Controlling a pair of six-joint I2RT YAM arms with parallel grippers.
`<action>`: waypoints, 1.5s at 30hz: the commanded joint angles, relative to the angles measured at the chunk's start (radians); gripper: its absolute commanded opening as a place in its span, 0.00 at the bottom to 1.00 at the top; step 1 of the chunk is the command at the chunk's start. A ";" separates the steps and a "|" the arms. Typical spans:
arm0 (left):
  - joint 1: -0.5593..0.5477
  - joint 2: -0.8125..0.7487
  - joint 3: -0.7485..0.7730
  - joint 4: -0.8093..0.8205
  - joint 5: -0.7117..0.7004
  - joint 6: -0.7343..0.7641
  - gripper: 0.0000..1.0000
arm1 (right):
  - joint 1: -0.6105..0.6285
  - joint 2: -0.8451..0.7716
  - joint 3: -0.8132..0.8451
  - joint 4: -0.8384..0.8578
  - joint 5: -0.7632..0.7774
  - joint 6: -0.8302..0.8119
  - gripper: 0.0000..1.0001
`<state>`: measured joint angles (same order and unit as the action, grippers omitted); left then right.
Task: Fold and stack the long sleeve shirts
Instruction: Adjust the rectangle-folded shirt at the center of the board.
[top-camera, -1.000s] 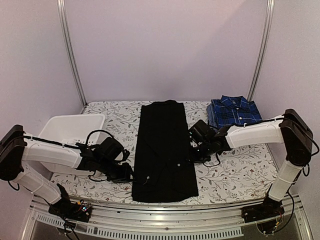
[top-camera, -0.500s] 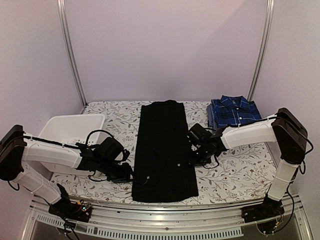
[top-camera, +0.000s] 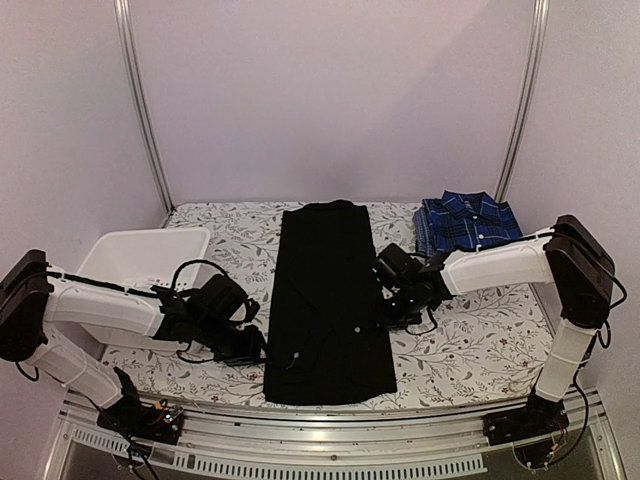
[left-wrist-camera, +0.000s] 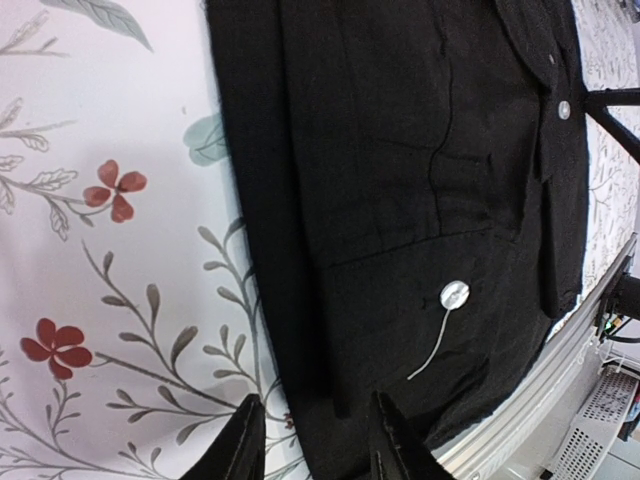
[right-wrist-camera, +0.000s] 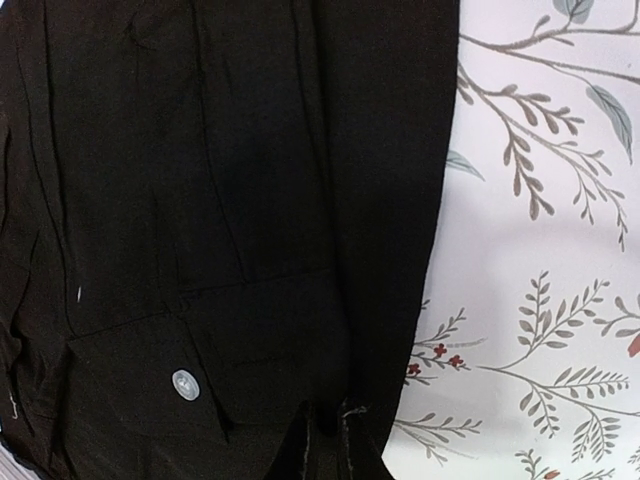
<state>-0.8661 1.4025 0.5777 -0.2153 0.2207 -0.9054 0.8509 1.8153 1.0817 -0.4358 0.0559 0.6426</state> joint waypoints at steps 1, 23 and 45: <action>-0.014 -0.016 -0.007 0.006 0.002 0.011 0.35 | 0.010 0.012 0.033 -0.026 0.009 -0.001 0.04; -0.014 -0.029 -0.021 0.017 0.013 0.027 0.35 | 0.074 -0.080 -0.021 -0.123 -0.160 0.070 0.00; -0.013 0.002 0.003 0.031 0.033 0.061 0.35 | 0.118 -0.104 0.016 -0.223 -0.223 0.097 0.00</action>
<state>-0.8665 1.3884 0.5667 -0.1989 0.2440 -0.8650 0.9451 1.7393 1.0760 -0.5968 -0.1368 0.7212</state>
